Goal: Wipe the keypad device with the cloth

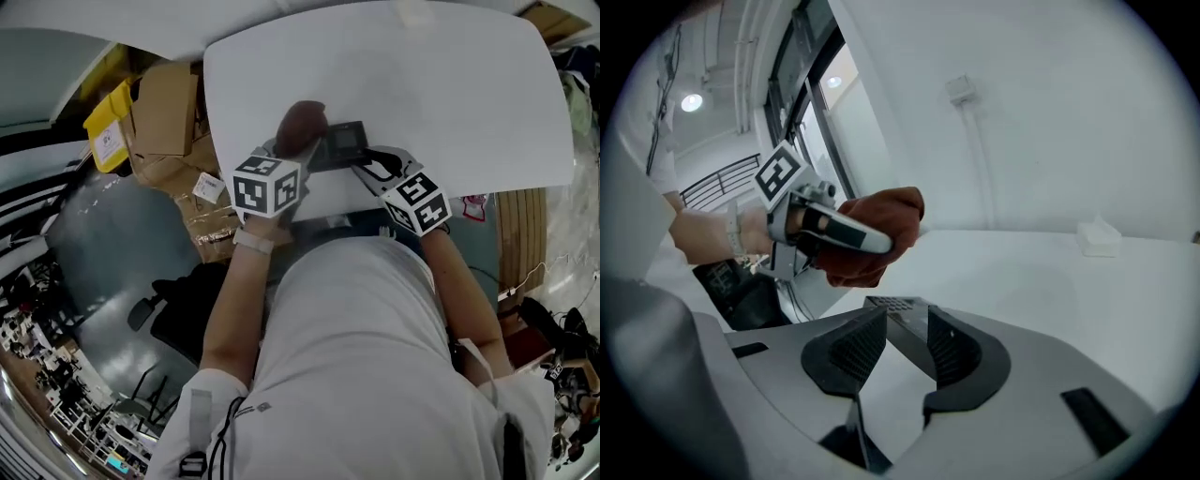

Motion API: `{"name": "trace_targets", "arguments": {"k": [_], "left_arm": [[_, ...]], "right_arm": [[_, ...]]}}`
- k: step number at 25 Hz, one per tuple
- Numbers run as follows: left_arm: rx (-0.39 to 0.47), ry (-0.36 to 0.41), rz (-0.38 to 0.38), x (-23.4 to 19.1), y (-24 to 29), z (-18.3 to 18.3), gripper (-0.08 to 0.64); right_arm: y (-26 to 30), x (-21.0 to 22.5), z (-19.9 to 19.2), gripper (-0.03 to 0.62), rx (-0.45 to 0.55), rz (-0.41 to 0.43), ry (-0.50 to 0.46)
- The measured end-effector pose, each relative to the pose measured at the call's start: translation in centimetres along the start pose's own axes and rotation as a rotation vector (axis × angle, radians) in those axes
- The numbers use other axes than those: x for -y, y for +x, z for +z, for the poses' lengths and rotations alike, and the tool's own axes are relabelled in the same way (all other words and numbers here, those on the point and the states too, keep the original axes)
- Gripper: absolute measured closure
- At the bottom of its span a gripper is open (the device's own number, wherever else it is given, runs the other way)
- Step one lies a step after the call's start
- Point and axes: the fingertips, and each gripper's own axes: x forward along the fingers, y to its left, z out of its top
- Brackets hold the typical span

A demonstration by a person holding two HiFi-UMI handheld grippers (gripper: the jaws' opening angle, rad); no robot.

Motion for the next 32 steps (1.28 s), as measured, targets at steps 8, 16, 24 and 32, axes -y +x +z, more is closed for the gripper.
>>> {"name": "trace_targets", "arguments": {"k": [8, 16, 24, 32], "left_arm": [[0.295, 0.071, 0.041, 2.9, -10.0, 0.9, 0.497], [0.475, 0.084, 0.064, 5.1, -18.2, -0.1, 0.497], [0.582, 0.089, 0.160, 4.7, -22.3, -0.9, 0.497], [0.653, 0.065, 0.173, 5.7, -24.2, -0.4, 0.495]], "right_arm": [[-2.9, -5.3, 5.8, 0.526, 0.234, 0.029, -0.002], [-5.7, -12.5, 9.6, 0.535, 0.330, 0.075, -0.153], [-7.2, -16.2, 12.5, 0.536, 0.407, 0.153, -0.255], [-9.2, -15.4, 14.2, 0.545, 0.464, 0.148, -0.293]]}}
